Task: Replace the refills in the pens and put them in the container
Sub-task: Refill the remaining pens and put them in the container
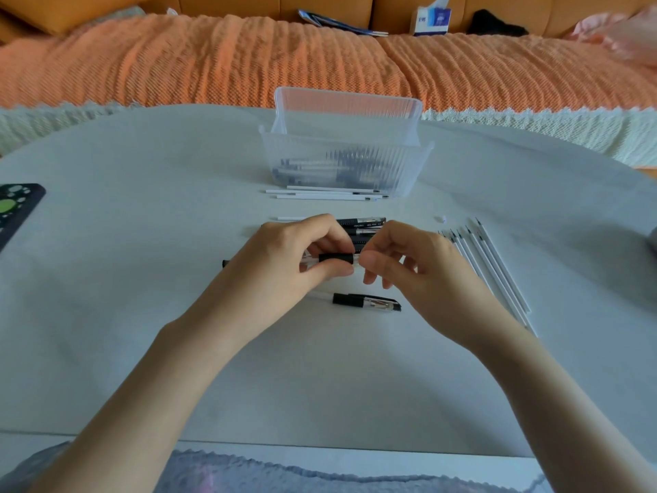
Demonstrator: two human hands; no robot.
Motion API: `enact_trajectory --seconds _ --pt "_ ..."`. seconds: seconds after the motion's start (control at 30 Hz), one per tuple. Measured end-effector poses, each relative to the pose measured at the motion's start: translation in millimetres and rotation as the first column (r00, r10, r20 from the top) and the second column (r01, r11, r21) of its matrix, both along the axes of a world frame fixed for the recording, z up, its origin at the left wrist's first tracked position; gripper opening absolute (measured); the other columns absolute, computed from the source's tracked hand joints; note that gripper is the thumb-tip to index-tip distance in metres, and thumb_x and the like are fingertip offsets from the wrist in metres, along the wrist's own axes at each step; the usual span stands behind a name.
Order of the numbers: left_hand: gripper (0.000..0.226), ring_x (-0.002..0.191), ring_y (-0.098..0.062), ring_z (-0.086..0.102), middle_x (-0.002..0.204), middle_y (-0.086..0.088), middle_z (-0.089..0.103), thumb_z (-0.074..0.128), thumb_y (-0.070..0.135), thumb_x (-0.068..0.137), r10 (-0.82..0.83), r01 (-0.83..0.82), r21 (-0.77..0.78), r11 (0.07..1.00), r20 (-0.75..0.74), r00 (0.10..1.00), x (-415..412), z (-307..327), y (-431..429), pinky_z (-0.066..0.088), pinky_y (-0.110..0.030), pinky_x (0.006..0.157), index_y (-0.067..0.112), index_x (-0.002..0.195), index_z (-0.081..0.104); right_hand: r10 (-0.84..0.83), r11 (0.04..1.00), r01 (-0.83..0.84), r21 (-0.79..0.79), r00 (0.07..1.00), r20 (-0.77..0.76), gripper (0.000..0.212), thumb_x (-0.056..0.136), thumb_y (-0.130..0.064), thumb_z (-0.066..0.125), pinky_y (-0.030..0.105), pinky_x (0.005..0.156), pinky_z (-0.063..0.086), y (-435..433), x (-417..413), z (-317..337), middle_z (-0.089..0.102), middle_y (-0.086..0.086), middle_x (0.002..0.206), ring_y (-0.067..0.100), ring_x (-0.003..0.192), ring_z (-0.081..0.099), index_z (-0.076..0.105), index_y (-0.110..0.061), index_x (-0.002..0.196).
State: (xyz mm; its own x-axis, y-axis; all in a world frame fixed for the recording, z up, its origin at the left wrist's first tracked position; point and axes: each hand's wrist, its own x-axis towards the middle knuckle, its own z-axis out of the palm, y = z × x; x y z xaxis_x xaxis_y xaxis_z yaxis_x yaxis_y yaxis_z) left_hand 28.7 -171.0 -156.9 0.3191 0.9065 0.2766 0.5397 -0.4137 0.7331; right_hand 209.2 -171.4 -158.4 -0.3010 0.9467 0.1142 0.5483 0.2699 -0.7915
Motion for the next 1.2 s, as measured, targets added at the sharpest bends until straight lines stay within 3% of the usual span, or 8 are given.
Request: enact_trajectory --seconds 0.2,0.33,0.4,0.5,0.8,0.9,1.03,1.2 --pt "0.018 0.08 0.005 0.061 0.08 0.021 0.066 0.077 0.018 0.072 0.001 0.0 0.05 0.999 -0.01 1.0 -0.1 1.5 -0.2 0.046 -0.015 0.072 0.016 0.086 0.067 -0.011 1.0 0.011 -0.001 0.998 -0.064 0.011 0.087 -0.022 0.061 0.023 0.056 0.044 0.6 0.7 1.7 0.066 -0.007 0.068 0.007 0.06 0.056 0.059 -0.025 0.076" --pt "0.03 0.077 -0.001 0.063 0.082 0.016 0.066 0.069 0.041 0.073 0.034 -0.035 -0.041 0.999 -0.038 0.999 -5.0 -0.1 1.5 0.044 -0.012 0.071 0.026 0.098 0.064 -0.058 0.996 0.063 0.06 0.995 -0.075 0.012 0.085 -0.019 0.064 0.019 0.056 0.042 2.0 2.8 2.0 0.066 -0.008 0.068 0.005 0.061 0.057 0.06 -0.026 0.076" --pt "0.013 0.067 -0.004 0.063 0.071 0.013 0.066 0.071 0.029 0.078 0.037 -0.041 -0.056 0.998 -0.063 0.997 -8.6 -1.8 4.1 0.043 -0.013 0.065 0.029 0.09 0.065 -0.075 0.994 0.08 0.07 0.995 -0.072 0.014 0.085 -0.021 0.063 0.02 0.056 0.04 2.4 4.4 2.7 0.066 -0.011 0.069 0.004 0.06 0.056 0.059 -0.028 0.074" --pt "0.02 0.061 -0.004 0.062 0.068 0.022 0.064 0.073 0.013 0.077 0.065 -0.065 0.002 0.998 -0.077 0.995 -11.3 -1.5 5.0 0.042 -0.01 0.062 0.031 0.08 0.067 -0.085 0.994 0.089 0.065 0.995 -0.057 0.013 0.085 -0.023 0.062 0.025 0.058 0.04 2.4 4.9 2.8 0.066 -0.012 0.068 0.004 0.061 0.056 0.06 -0.026 0.073" --pt "0.012 0.061 0.002 0.059 0.056 0.024 0.06 0.075 0.017 0.075 0.13 -0.126 0.054 0.991 -0.079 0.988 -12.2 -1.5 5.0 0.035 -0.006 0.06 0.027 0.081 0.072 -0.113 0.993 0.115 0.036 0.992 -0.064 0.01 0.082 -0.033 0.064 0.014 0.056 0.036 5.1 9.2 1.7 0.065 -0.009 0.067 0.002 0.06 0.051 0.065 -0.026 0.075" --pt "0.011 0.064 0.003 0.059 0.06 0.032 0.059 0.074 0.023 0.076 0.148 -0.145 0.038 0.989 -0.113 0.983 -16.6 -3.9 7.5 0.04 -0.012 0.062 0.03 0.084 0.071 -0.141 0.984 0.135 0.115 0.989 0.04 0.005 0.082 -0.028 0.068 0.008 0.06 0.035 8.2 15.0 -2.8 0.061 -0.013 0.075 0.001 0.065 0.048 0.067 -0.025 0.086" --pt "0.012 0.069 -0.003 0.06 0.066 0.022 0.062 0.073 0.03 0.077 0.163 -0.16 0.035 0.986 -0.137 0.977 -18.0 -4.8 7.6 0.047 -0.027 0.07 0.033 0.088 0.07 -0.14 0.962 0.051 0.268 0.936 0.324 0.015 0.08 -0.019 0.071 0.015 0.067 0.034 11.7 16.7 -15.6 0.055 -0.014 0.087 0.003 0.075 0.042 0.068 -0.023 0.094" --pt "0.012 0.077 -0.009 0.062 0.079 0.015 0.068 0.072 0.033 0.077 0.174 -0.168 0.045 0.985 -0.159 0.972 -18.4 -5.1 6.5 0.048 -0.028 0.071 0.034 0.089 0.07 -0.132 0.954 0.003 0.3 0.903 0.409 0.013 0.081 -0.022 0.07 0.023 0.069 0.034 9.9 11.2 -17.3 0.057 -0.01 0.091 0.004 0.08 0.038 0.067 -0.02 0.093"
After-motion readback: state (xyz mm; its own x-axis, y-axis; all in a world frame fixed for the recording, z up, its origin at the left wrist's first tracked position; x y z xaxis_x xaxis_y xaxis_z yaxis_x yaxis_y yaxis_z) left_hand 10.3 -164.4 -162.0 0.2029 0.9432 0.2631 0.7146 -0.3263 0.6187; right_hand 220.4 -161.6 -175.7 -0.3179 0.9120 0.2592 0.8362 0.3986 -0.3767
